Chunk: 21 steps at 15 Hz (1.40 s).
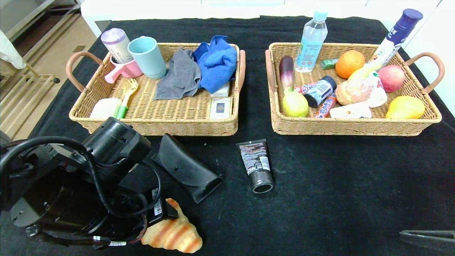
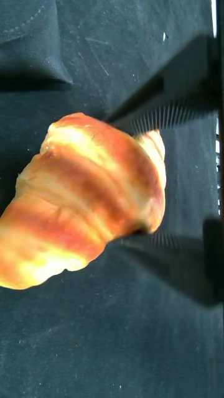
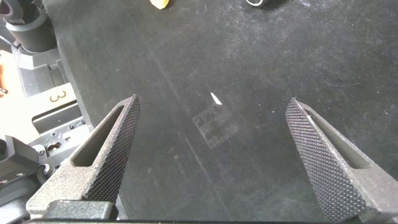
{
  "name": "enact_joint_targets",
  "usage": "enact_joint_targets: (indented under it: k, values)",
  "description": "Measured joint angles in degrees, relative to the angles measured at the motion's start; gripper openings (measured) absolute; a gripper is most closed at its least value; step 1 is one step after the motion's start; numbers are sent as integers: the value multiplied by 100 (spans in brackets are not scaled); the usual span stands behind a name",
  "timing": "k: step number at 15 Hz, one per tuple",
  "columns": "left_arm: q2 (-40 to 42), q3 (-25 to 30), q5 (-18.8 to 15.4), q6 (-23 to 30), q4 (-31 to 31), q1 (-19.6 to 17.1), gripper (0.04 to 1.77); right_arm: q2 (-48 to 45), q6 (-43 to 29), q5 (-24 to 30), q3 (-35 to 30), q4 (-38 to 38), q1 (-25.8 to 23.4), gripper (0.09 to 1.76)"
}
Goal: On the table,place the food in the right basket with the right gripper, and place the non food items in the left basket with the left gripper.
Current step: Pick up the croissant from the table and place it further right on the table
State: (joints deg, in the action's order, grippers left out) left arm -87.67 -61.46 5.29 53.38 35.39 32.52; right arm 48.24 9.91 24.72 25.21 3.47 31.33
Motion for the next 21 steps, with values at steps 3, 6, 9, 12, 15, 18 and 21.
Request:
enact_joint_targets:
  k: [3, 6, 9, 12, 15, 18, 21]
  values:
    - [0, 4, 2, 0, 5, 0, 80, 0, 4, 7, -7, -6, 11, 171]
    - [0, 4, 0, 0, 7, 0, 79, 2, 1, 9, -13, -6, 11, 171]
    - [-2, 4, -37, -7, 7, -2, 79, 16, -2, 11, -29, 0, 17, 171]
    - [9, 24, -30, -20, 5, -2, 79, 51, -2, 9, -49, -1, 20, 171]
    - [94, 61, -6, -29, 28, 0, 79, 63, 1, 20, -73, -1, 22, 171]
    - [243, 59, -61, -18, 22, 5, 77, 63, 1, 24, -93, -4, 34, 171]
    - [496, 85, -315, -30, 18, 9, 77, 68, 1, 20, -96, -1, 37, 171]
